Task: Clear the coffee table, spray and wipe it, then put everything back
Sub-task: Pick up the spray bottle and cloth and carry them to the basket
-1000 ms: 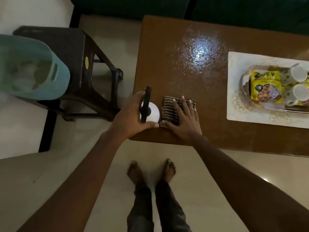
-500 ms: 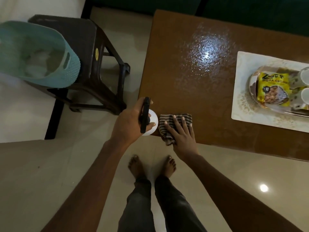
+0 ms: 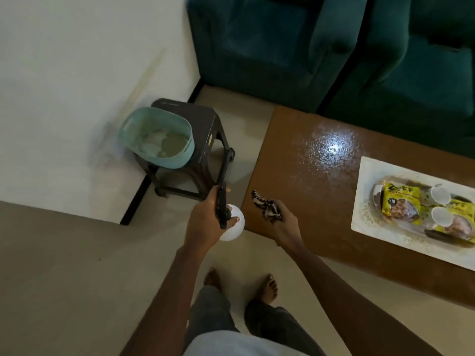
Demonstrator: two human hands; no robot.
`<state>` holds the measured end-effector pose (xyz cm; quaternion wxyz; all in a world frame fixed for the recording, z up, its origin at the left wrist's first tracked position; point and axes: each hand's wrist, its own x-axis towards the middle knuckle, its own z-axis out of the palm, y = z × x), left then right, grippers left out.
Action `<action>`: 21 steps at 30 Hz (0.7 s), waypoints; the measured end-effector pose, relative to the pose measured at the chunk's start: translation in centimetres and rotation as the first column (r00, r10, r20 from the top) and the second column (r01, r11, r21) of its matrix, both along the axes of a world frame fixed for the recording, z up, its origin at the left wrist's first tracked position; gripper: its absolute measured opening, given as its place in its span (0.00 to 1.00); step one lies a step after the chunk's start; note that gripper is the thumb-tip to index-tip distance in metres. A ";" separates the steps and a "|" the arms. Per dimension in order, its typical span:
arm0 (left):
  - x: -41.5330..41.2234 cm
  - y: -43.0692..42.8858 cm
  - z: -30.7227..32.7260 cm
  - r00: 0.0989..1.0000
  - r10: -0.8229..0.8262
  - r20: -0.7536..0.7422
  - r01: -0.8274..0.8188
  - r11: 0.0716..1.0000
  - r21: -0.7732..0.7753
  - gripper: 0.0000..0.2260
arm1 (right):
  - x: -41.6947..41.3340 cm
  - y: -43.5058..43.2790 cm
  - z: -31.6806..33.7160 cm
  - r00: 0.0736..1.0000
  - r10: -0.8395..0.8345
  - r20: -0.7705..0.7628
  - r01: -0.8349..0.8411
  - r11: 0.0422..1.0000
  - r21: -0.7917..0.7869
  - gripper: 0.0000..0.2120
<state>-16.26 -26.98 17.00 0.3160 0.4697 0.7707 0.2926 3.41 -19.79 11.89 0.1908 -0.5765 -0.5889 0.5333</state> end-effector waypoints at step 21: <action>-32.1 5.7 11.3 0.984 -0.062 -0.165 0.087 0.985 0.147 0.35 | -31.1 4.7 10.3 0.995 0.096 -0.040 -0.085 0.974 0.208 0.20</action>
